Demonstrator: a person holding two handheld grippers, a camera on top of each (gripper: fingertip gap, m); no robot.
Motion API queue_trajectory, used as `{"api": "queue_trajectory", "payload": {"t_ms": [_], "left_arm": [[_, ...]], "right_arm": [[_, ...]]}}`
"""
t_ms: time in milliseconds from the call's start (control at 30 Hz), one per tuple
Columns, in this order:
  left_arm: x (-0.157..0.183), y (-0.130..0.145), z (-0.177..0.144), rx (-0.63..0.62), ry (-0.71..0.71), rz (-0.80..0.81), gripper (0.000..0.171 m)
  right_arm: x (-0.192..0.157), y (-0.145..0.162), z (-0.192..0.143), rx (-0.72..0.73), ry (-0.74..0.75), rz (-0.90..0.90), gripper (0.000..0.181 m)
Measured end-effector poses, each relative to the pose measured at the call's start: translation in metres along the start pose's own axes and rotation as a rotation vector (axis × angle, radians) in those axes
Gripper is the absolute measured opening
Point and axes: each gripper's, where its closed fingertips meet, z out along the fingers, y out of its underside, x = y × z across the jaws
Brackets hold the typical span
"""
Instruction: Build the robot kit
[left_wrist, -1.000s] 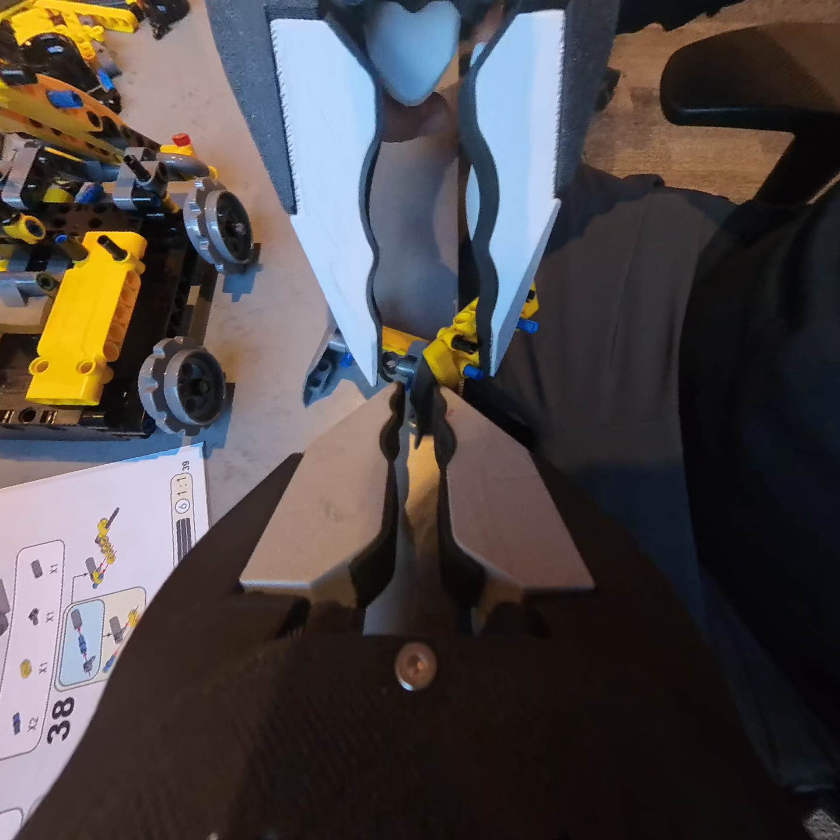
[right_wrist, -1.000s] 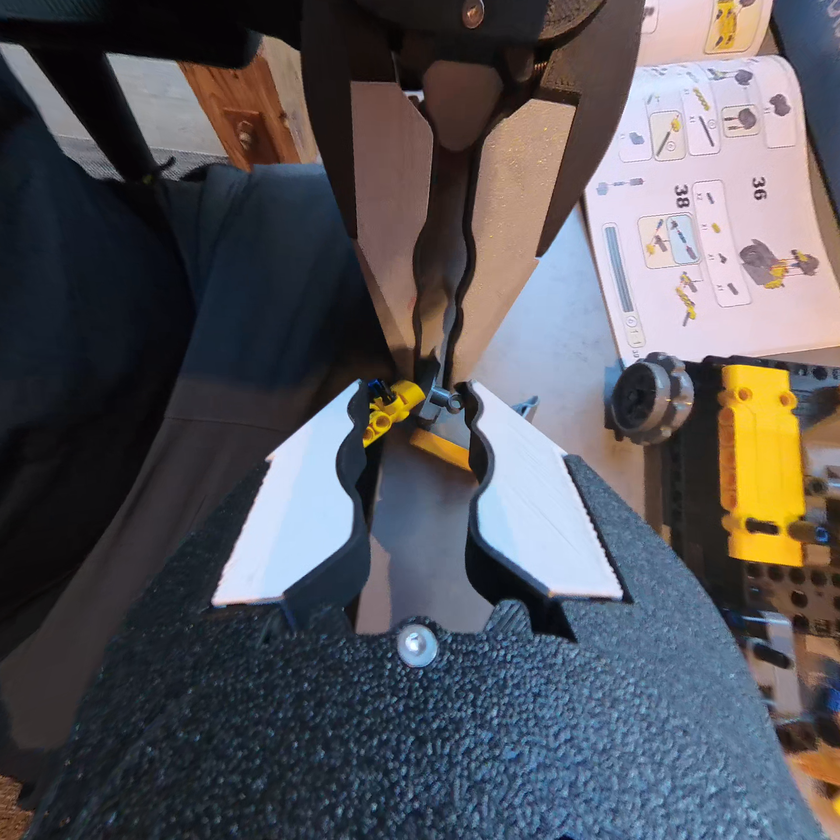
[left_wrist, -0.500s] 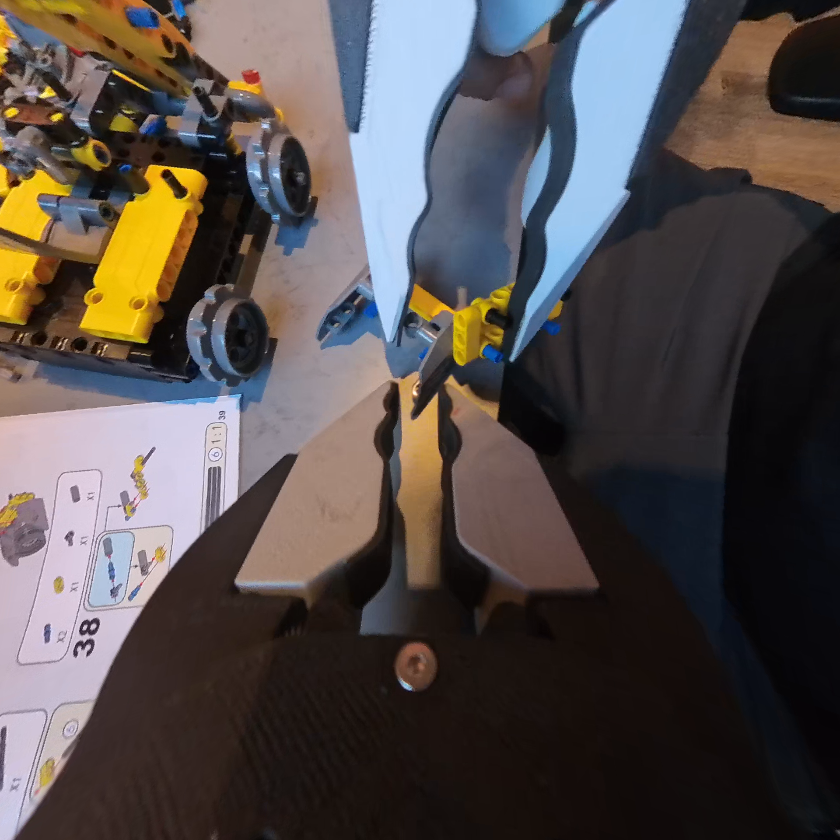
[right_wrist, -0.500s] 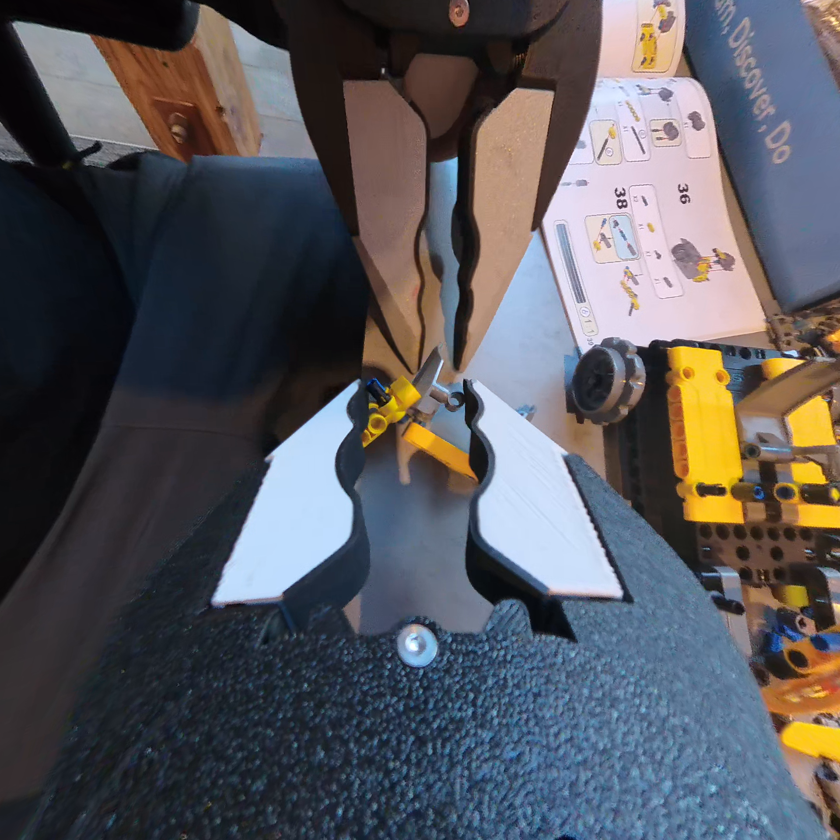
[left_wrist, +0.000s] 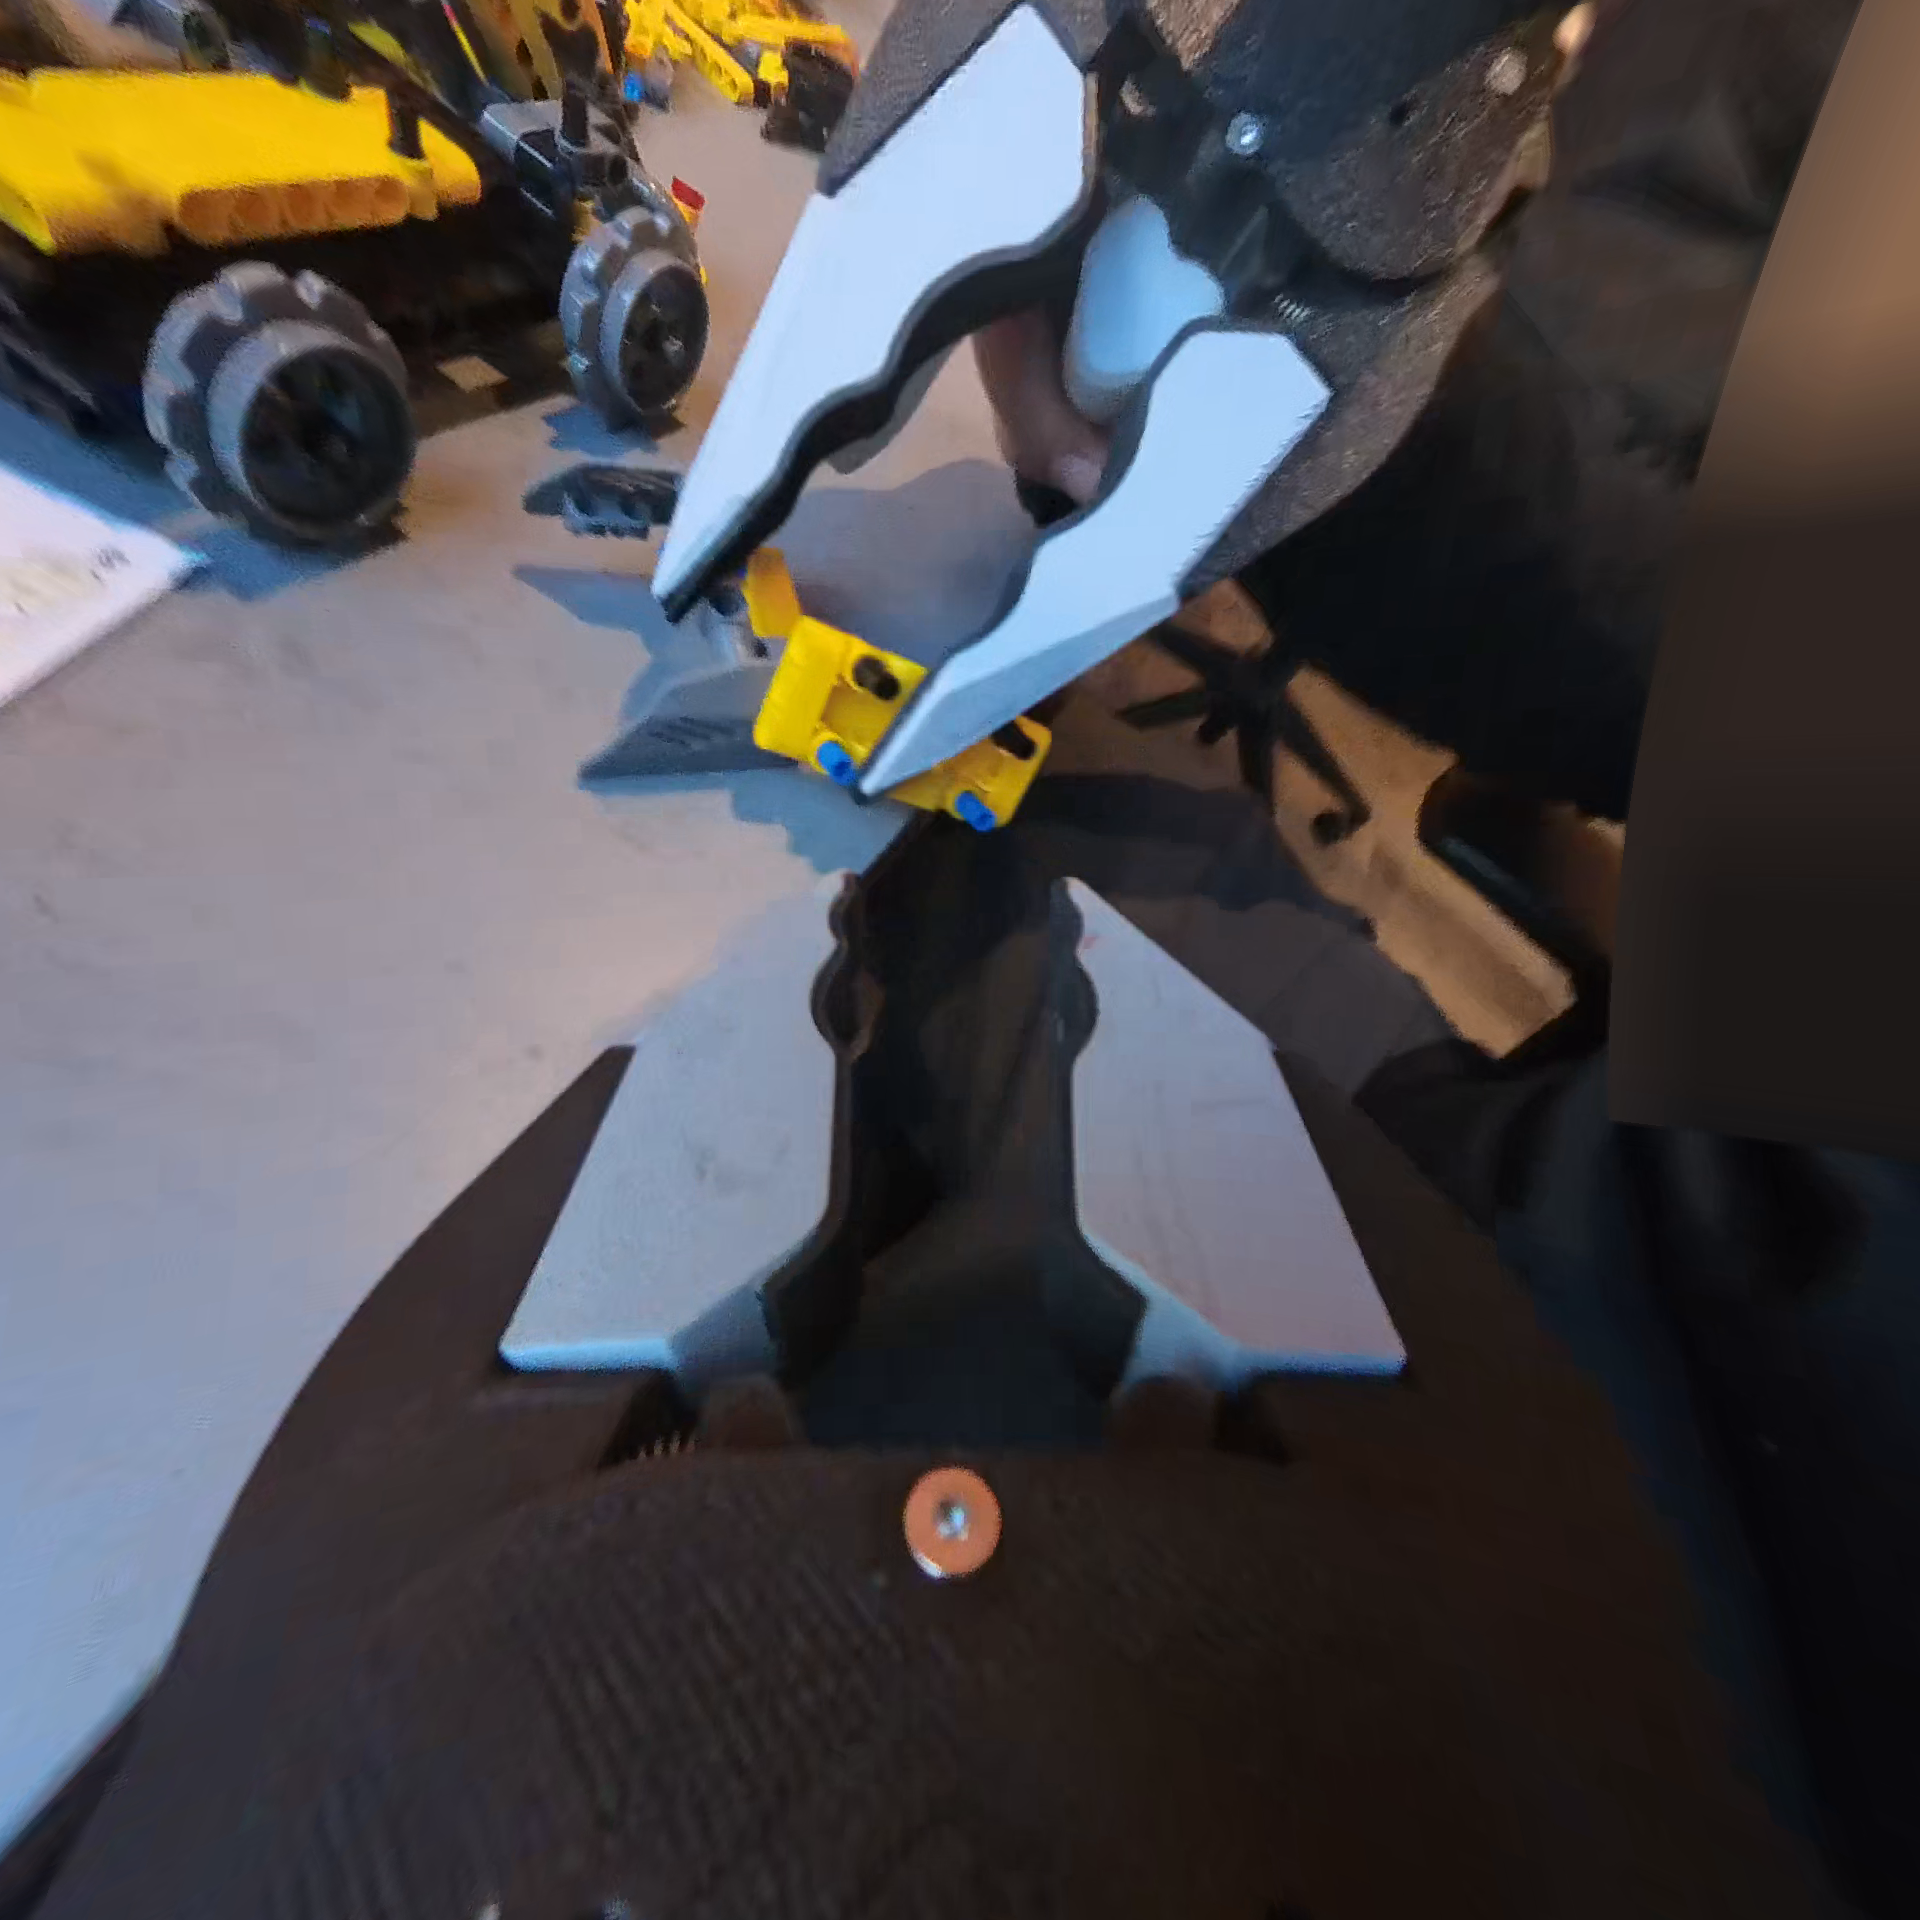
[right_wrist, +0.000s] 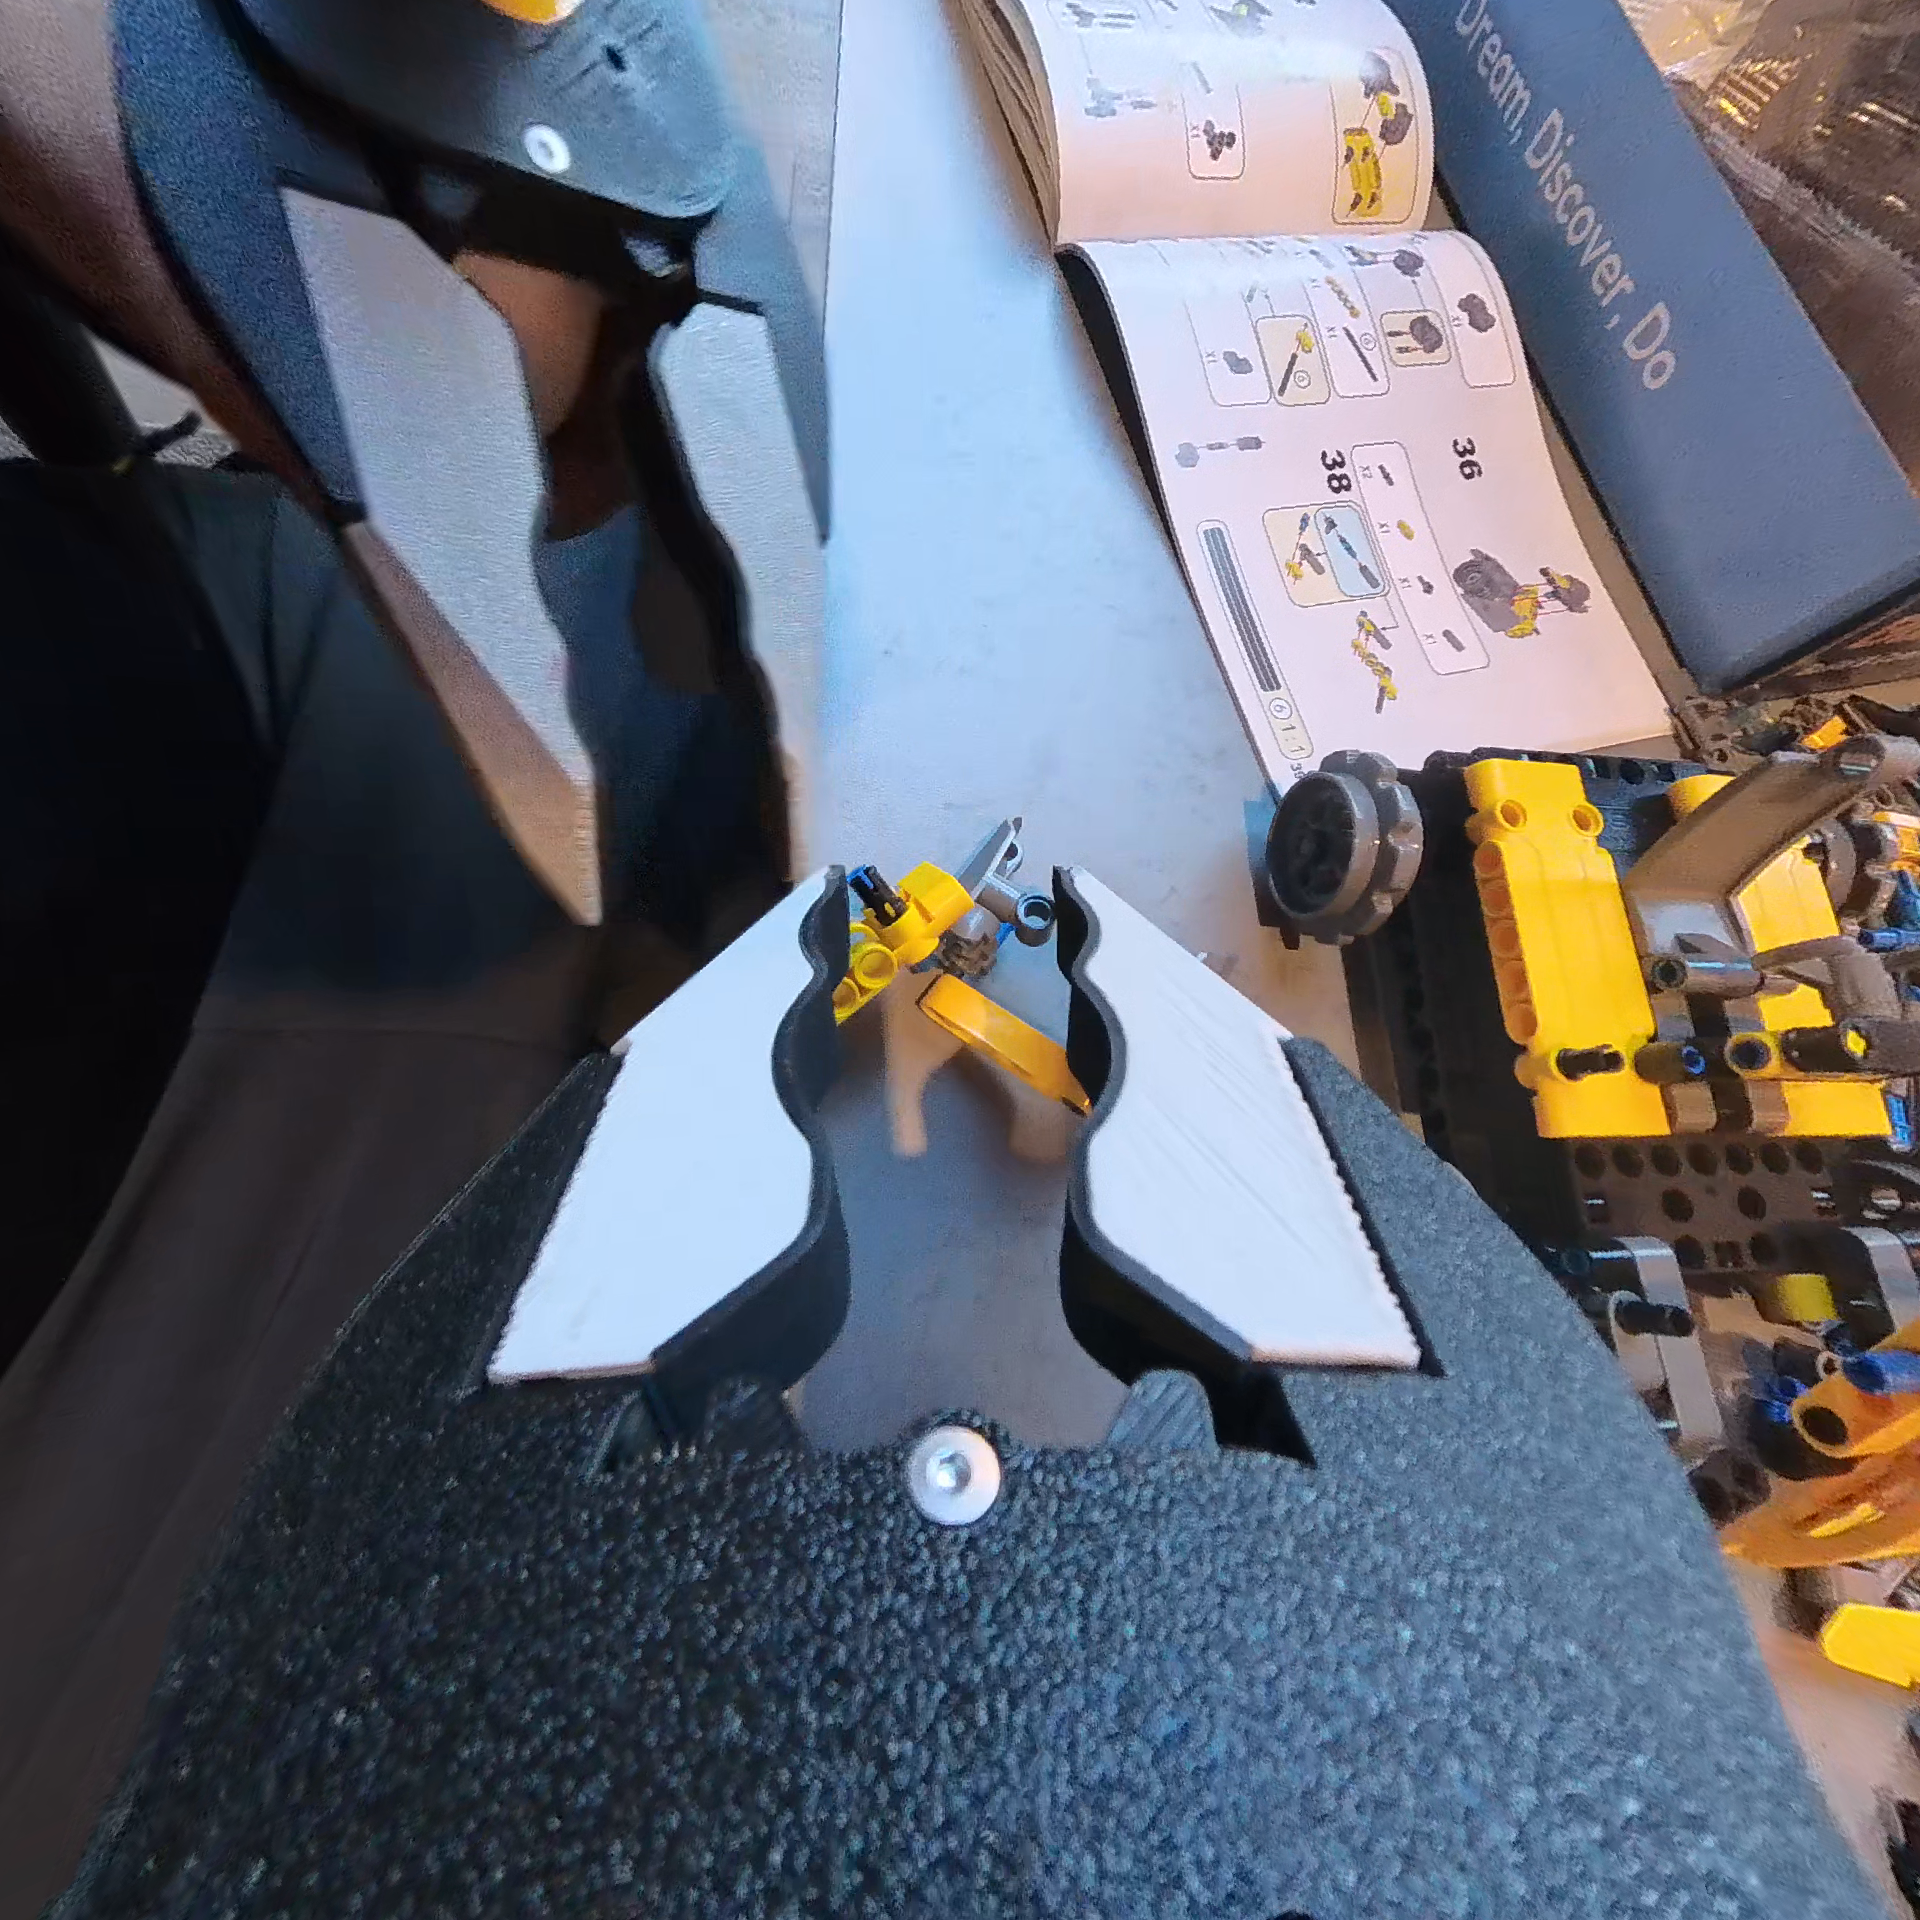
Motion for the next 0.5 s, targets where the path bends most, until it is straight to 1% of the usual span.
{"api": "queue_trajectory", "payload": {"t_ms": [67,167,267,367,500], "left_arm": [[0.008,0.005,0.000,0.026,0.028,-0.068,0.033],[0.011,0.013,0.007,0.012,0.038,-0.127,0.037],[0.019,0.012,0.018,0.032,0.117,-0.258,0.043],[0.024,0.005,0.026,0.103,0.175,-0.390,0.044],[0.025,-0.008,0.032,0.205,0.201,-0.536,0.048]], "right_arm": [[0.000,0.000,0.000,0.005,0.001,-0.001,0.040],[0.000,-0.001,0.000,0.007,0.002,-0.004,0.040],[-0.001,-0.001,0.001,0.011,0.002,-0.002,0.040],[-0.001,-0.001,0.001,0.017,0.002,0.003,0.040],[0.001,-0.001,0.001,0.013,0.012,-0.004,0.040]]}}
